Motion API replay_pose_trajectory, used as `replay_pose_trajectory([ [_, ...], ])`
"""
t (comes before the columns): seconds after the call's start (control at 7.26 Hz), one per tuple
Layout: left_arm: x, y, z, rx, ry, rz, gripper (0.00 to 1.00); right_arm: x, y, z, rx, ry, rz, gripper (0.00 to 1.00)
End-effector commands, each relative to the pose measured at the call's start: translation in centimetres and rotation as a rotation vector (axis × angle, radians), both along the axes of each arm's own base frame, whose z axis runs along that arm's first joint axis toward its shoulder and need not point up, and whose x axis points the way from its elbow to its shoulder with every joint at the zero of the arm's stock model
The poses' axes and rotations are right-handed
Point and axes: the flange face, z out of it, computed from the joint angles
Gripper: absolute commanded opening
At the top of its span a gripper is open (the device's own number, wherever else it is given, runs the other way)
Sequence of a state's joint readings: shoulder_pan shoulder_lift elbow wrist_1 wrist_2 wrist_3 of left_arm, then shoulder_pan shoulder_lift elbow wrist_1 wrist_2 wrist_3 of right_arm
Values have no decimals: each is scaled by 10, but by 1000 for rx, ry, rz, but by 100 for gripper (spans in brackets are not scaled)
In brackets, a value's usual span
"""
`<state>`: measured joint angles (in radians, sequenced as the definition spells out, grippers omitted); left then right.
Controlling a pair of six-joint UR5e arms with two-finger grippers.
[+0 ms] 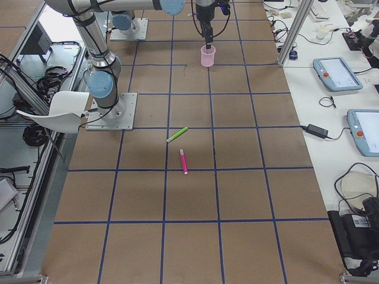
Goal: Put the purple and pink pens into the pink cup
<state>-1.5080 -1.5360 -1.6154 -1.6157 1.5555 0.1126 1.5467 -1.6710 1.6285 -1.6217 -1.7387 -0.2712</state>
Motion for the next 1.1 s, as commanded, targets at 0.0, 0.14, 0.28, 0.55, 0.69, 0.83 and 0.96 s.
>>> replay_pose_trajectory([
  [0.0,0,-1,0,-1,0,1,100,-15,5,-7,43,42,118,100],
  [0.14,0,-1,0,-1,0,1,100,-45,1,-9,70,62,138,99],
  [0.28,0,0,0,-2,0,1,100,-90,-4,-12,100,52,196,96],
  [0.55,0,-1,0,-1,0,1,100,-172,-4,-40,129,-87,214,95],
  [0.69,0,-1,-1,1,0,1,100,-213,-10,-67,136,-143,336,100],
  [0.83,0,-2,-2,4,0,1,100,-258,-12,-86,113,-195,386,100],
  [0.96,0,-3,-4,6,3,2,100,-295,-11,-107,136,-227,518,100],
])
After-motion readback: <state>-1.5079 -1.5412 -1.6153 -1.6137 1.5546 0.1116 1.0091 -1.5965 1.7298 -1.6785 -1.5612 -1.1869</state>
